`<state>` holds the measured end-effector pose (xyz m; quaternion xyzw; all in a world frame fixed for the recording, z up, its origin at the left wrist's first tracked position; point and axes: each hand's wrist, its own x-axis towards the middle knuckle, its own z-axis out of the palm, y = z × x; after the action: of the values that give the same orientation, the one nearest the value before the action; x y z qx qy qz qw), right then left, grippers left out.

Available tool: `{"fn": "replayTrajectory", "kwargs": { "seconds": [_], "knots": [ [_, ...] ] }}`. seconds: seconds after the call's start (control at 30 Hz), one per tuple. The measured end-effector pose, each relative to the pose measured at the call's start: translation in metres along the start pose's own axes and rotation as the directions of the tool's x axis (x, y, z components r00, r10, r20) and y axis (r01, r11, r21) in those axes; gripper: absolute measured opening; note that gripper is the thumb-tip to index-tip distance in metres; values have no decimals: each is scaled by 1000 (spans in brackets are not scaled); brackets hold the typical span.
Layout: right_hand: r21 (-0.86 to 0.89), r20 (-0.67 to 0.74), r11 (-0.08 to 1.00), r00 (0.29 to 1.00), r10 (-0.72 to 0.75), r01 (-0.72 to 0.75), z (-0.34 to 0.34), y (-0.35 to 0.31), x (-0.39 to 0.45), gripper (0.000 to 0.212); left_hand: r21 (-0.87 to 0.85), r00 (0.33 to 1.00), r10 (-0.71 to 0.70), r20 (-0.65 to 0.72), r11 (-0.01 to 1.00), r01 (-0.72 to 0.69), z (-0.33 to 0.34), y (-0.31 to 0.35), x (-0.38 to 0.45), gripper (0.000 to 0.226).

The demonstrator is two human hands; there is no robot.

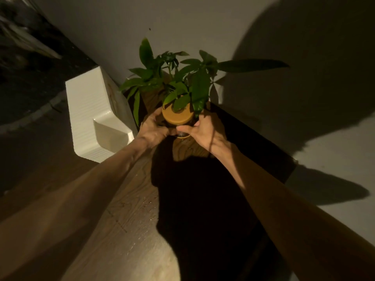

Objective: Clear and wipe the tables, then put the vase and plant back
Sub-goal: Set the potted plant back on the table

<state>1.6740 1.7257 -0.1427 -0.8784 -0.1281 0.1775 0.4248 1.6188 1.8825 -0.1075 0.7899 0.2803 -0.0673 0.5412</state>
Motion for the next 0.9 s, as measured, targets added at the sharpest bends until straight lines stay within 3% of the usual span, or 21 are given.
{"fn": "replayTrajectory", "kwargs": {
  "seconds": [0.07, 0.13, 0.17, 0.27, 0.37, 0.43, 0.53, 0.63, 0.7, 0.73, 0.8, 0.9],
  "knots": [
    [24, -28, 1000, 1000, -3, 4, 2, -1, -6, 49, 45, 1000, -4, 8, 999, 3, -2, 2, -5, 66],
    [45, -46, 998, 998, -42, 44, -3, -10, -11, 82, 171, 1000, 25, -3, 985, -24, -13, 10, -16, 82],
    [97, 33, 994, 998, -46, 43, -11, -17, -15, 89, 171, 998, 59, -2, 984, -57, -19, 14, -21, 85],
    [127, 177, 992, 984, -16, -6, -42, -56, -23, 97, -66, 997, 74, 0, 995, -74, -37, 33, -43, 76],
    [60, 191, 994, 976, -103, 93, -57, -97, -31, 86, -17, 990, 137, -23, 990, -138, -60, 51, -74, 50],
    [-73, 212, 984, 966, -146, 165, -66, -145, -39, 84, -36, 976, 189, -105, 980, -194, -93, 67, -97, 49],
    [-257, 281, 947, 952, -118, 194, -74, -209, -53, 99, -17, 976, 167, -141, 985, -171, -141, 90, -130, 49],
    [-328, 250, 894, 941, -229, 305, -73, -265, -73, 90, 92, 959, 230, -167, 972, -217, -193, 107, -168, 60],
    [-321, 260, 857, 908, -330, 403, -65, -296, -81, 89, 86, 954, 224, -201, 974, -210, -227, 111, -195, 23],
    [-307, 290, 835, 881, -375, 456, -58, -317, -86, 89, 95, 944, 230, -236, 972, -213, -249, 111, -210, 16],
    [-266, 337, 814, 841, -424, 517, -44, -354, -97, 82, 116, 925, 251, -286, 967, -226, -283, 103, -234, 16],
    [-195, 436, 799, 780, -448, 568, -10, -404, -116, 58, 51, 895, 197, -400, 980, -193, -334, 74, -267, 57]
  ]
}}
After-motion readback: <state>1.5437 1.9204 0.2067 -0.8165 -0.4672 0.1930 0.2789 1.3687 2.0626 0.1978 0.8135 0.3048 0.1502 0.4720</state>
